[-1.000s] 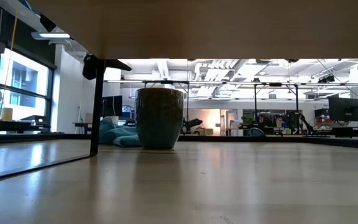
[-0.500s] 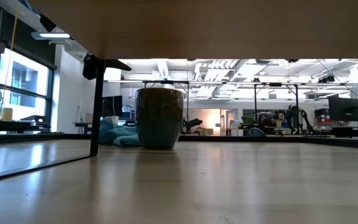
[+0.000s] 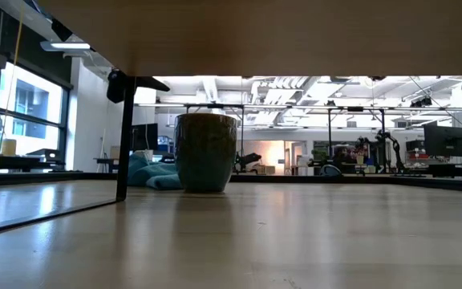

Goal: Stack small to large cups/mugs on shelf
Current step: Put the black mug on the shelf

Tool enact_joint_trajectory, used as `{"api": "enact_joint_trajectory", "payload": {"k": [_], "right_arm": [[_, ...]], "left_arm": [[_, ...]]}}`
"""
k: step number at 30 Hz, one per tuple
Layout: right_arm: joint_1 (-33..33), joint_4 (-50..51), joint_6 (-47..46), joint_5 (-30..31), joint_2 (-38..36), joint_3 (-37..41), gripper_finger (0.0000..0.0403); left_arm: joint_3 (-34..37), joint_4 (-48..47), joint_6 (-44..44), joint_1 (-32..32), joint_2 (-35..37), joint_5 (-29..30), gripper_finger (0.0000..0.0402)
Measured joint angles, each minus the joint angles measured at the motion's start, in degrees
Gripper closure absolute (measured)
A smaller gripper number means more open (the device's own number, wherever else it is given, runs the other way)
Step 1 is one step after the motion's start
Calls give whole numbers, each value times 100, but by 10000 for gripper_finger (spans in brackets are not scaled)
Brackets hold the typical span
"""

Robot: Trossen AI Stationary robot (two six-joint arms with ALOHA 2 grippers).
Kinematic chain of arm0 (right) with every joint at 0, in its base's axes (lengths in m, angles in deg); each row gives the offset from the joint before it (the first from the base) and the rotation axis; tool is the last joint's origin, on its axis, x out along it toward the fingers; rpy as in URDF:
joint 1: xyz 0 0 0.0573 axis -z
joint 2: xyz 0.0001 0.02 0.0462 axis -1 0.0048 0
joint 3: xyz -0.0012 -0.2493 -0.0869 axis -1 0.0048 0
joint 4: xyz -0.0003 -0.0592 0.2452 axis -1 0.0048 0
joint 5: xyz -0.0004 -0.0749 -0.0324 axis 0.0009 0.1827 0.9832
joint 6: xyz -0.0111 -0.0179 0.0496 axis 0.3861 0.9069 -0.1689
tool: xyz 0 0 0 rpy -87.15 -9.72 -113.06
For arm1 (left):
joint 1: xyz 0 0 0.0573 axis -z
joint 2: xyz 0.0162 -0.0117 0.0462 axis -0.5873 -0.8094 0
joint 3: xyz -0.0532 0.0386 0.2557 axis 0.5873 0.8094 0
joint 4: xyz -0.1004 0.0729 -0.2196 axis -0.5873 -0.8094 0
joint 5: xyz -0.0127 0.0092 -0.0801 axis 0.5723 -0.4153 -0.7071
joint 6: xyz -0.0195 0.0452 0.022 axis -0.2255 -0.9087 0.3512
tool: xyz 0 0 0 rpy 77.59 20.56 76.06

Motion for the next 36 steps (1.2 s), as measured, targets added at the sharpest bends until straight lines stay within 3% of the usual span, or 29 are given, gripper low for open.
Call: {"api": "enact_joint_trajectory", "payload": {"k": [36], "right_arm": [[-2,-29,429,-195,-7,0,303]], "left_arm": [[0,5,51,-1,1,105,186]]}}
